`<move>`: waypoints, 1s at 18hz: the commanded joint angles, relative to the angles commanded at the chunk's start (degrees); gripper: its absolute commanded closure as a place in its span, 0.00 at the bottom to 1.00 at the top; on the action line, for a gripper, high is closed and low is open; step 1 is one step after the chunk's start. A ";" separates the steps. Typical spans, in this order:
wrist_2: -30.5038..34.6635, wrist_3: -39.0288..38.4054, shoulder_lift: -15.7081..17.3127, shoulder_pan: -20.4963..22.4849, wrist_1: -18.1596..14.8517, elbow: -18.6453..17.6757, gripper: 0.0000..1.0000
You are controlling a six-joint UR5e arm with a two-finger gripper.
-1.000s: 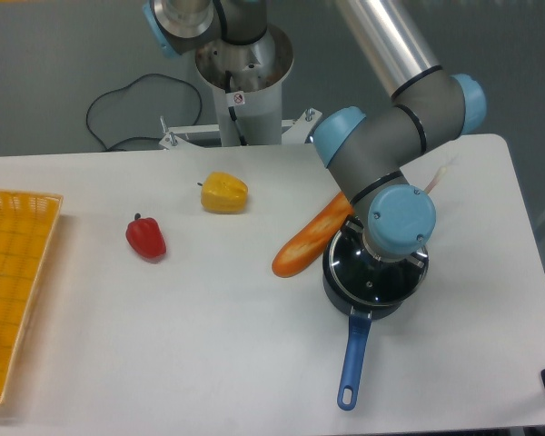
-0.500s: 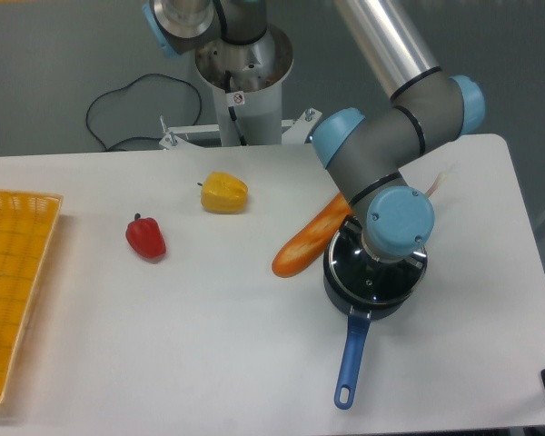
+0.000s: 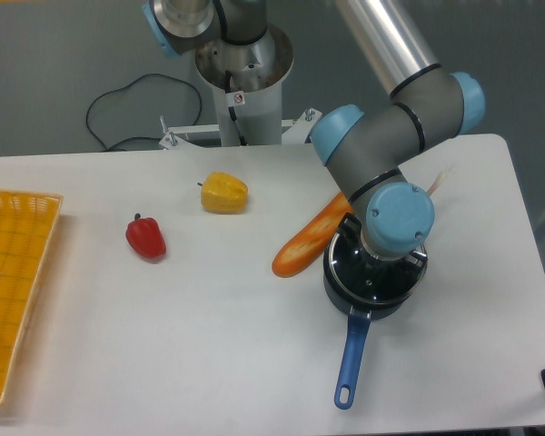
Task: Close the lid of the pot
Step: 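Lower the glass lid onto the saucepan rim, pressing the leek down, then open the gripper and raise it away from the lid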
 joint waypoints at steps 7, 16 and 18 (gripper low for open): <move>-3.78 9.66 3.78 2.90 0.00 -0.17 0.00; -9.32 30.83 14.76 13.09 0.00 -8.34 0.00; -8.89 32.95 16.08 14.15 -0.26 -8.61 0.00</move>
